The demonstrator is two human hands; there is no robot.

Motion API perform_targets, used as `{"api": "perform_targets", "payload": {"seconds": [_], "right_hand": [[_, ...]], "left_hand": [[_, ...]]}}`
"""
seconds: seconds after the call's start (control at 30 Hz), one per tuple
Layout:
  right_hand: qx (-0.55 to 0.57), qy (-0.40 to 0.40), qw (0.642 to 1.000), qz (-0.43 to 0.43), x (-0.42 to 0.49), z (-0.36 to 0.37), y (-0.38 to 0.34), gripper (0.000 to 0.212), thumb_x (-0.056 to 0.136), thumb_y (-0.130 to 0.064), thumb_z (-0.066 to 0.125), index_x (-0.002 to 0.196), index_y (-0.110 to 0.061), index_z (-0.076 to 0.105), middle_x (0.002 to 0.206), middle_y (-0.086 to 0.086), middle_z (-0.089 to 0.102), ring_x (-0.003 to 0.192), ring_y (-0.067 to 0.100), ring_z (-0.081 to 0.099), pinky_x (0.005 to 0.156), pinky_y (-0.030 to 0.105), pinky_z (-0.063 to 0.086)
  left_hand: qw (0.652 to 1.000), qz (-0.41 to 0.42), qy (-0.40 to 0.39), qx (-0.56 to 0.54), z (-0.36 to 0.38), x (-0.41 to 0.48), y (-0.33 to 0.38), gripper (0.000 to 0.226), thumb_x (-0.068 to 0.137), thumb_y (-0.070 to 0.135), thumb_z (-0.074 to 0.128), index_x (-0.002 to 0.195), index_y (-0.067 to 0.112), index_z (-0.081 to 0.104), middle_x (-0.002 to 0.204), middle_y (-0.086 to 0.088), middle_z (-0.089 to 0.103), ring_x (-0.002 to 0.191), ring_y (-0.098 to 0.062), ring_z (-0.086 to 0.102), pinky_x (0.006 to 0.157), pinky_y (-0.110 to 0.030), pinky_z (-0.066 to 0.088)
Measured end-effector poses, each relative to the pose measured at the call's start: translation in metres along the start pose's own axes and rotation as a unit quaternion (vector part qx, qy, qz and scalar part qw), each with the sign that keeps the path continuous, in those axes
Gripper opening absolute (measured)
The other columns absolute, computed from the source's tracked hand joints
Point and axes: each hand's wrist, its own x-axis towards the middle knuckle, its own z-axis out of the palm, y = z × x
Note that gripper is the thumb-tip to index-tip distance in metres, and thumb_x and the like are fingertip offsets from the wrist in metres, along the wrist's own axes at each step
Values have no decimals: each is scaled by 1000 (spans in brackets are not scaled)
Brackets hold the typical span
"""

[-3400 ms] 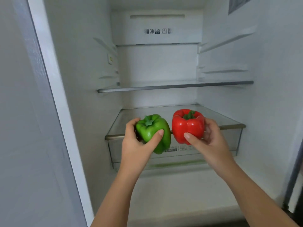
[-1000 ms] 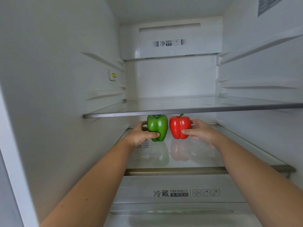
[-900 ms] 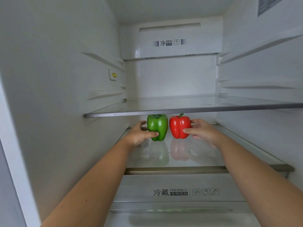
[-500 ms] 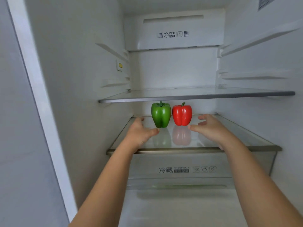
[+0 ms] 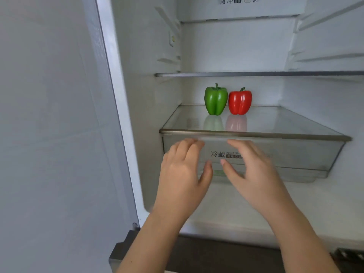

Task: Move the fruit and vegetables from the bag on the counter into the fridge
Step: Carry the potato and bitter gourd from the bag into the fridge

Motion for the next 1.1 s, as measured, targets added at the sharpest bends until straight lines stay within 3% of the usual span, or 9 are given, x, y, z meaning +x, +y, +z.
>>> {"api": "perform_targets", "payload": {"seconds": [0.17,0.4,0.57,0.7,1.1], "right_hand": [[32,-48,996,-74,-27,12,-34,44,83,-36,44,116,-11,57,108,3,59,100,18,53,83,19,35],[156,-123,960,-195,-90,29,-114,44,85,-37,41,113,-9,59,110,4,63,101,18,57,85,23,43],[230,-195,910,-284,-140,36,-190,44,85,-37,43,113,-7,60,111,6,64,101,25,60,85,34,48],[286,-228,866,-340,-183,25,-254,46,85,-39,41,114,-8,60,114,6,63,104,24,60,88,32,45],[461,-233,718,-466,-399,-78,-487,42,82,-31,45,110,-6,63,109,11,66,99,28,62,84,39,50]], "left_hand": [[994,-55,37,88,-46,-54,14,37,84,27,48,109,5,63,111,-11,62,102,-29,57,86,-40,48],[942,-191,38,274,-128,-160,31,36,85,29,48,107,5,65,113,-11,64,109,-31,56,89,-42,46],[880,-288,57,374,-202,-232,54,37,84,29,47,106,6,65,112,-10,65,110,-30,55,93,-37,39],[830,-343,81,433,-262,-286,89,37,84,30,47,107,7,64,115,-9,63,112,-29,55,94,-38,39],[653,-475,147,571,-471,-498,255,37,81,32,46,106,12,65,114,-4,63,112,-23,51,94,-38,39]]}}
